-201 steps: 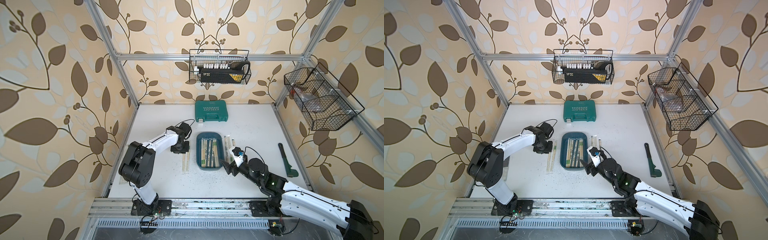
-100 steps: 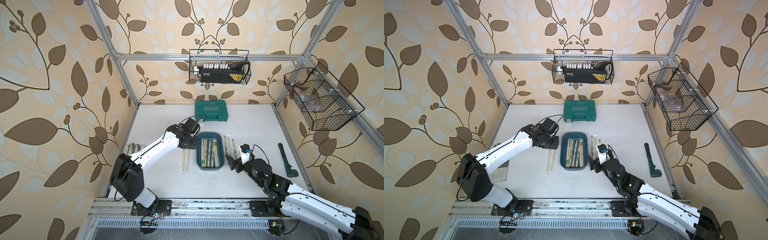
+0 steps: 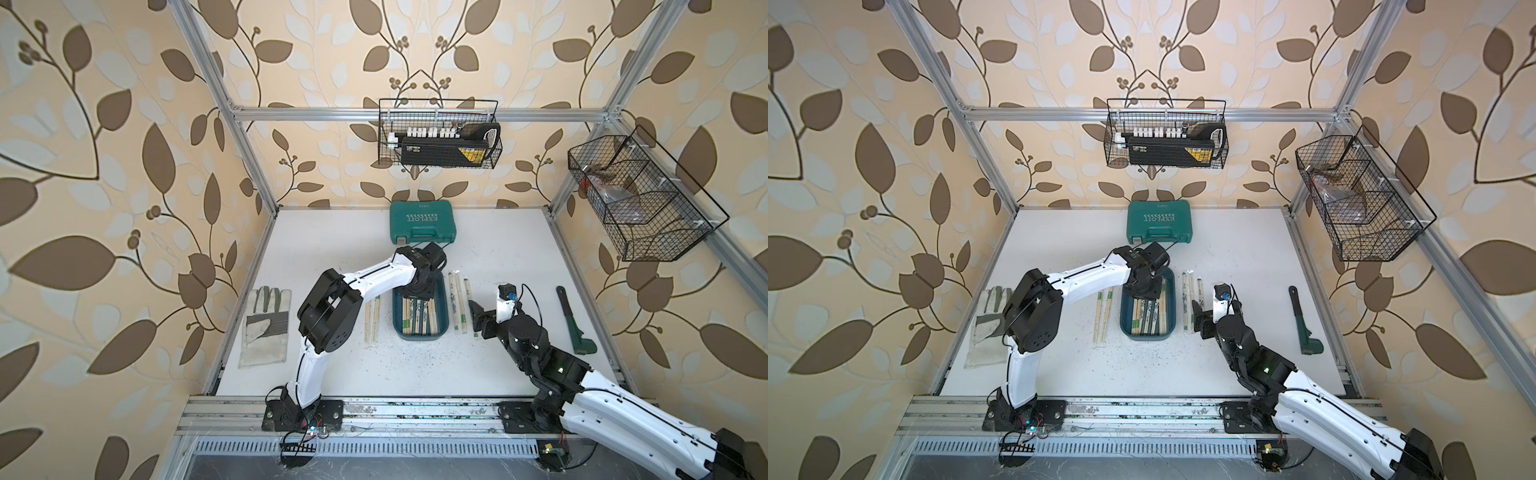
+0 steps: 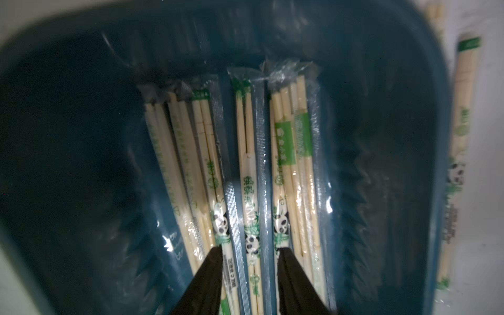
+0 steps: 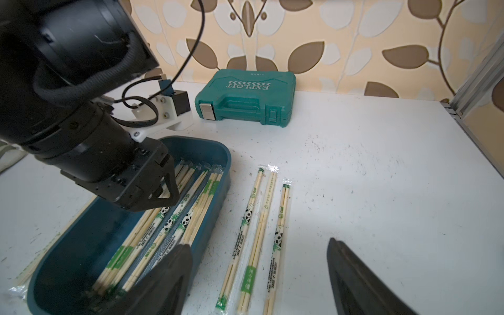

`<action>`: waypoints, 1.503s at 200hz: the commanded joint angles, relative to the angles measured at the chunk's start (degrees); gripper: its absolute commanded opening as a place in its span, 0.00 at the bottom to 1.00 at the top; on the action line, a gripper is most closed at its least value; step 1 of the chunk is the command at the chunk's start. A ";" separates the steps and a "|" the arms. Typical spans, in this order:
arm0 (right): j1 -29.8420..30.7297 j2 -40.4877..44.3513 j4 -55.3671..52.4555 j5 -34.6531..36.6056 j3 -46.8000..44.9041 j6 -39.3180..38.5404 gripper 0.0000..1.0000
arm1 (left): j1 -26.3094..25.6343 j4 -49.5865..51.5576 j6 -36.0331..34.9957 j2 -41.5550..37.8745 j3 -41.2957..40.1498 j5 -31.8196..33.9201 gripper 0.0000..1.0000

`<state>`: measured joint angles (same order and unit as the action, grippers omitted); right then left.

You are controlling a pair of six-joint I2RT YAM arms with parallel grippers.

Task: Take the paired disposable chopsticks out of the storage box
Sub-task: Pick up the paired disposable chopsticks from the storage box.

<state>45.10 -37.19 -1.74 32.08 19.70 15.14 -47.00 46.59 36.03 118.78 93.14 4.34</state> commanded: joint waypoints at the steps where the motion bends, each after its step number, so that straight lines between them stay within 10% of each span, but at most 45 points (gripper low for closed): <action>1: 0.07 -0.54 2.04 -0.78 0.18 -1.12 0.81 | -0.02 2.21 1.11 -0.09 2.98 -0.01 0.36; 213: 0.05 0.81 3.01 -1.85 -0.36 -2.25 0.82 | 0.16 2.54 -0.59 10.76 7.83 -2.20 0.31; 300: 0.03 0.76 3.08 -2.02 -0.29 -2.26 0.82 | 0.16 2.98 -0.39 8.01 7.13 -1.10 0.05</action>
<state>45.08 -36.77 0.27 30.59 19.70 13.43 -46.94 48.47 35.86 127.37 100.18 3.49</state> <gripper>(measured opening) 0.821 0.102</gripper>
